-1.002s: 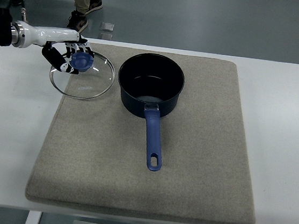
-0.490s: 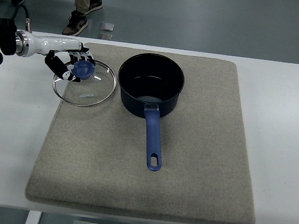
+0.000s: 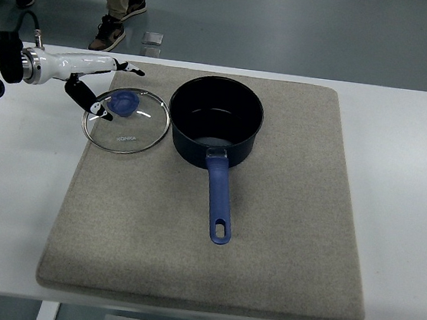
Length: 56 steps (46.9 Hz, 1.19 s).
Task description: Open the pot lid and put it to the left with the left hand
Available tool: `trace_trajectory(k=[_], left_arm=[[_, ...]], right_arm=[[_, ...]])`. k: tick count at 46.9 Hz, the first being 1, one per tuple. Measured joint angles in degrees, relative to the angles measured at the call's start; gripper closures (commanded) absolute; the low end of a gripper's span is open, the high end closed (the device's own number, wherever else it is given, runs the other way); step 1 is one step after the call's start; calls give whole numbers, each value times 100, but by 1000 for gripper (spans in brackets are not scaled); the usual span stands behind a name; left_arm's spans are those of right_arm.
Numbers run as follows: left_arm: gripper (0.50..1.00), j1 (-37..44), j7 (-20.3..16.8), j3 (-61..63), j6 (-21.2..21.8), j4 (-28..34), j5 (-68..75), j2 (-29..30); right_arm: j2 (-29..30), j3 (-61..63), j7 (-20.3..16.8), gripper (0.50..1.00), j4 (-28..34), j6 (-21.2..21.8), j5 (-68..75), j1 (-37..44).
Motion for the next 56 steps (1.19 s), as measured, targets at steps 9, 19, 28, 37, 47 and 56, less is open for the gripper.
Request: trace_trajectory(k=[9, 19, 28, 37, 47, 56], left_arm=[[506, -30, -1, 27, -43, 48, -1276, 85], [506, -59, 6, -39, -14, 422, -2889, 66], [506, -21, 6, -18, -41, 611, -4804, 29], [506, -6, 22, -15, -160, 842, -5918, -230], [506, 15, 53, -22, -866, 1308, -6626, -368], [506, 81, 77, -23, -1180, 1493, -7387, -501]], right_arm=[[0, -2, 0, 583, 0, 0, 0, 0], [0, 0, 0, 583, 2, 0, 0, 1], [0, -1, 1, 583, 2, 0, 0, 0], [0, -1, 0, 583, 0, 0, 0, 0], [0, -2, 0, 583, 0, 0, 0, 0], [0, -1, 0, 583, -1, 0, 0, 0]])
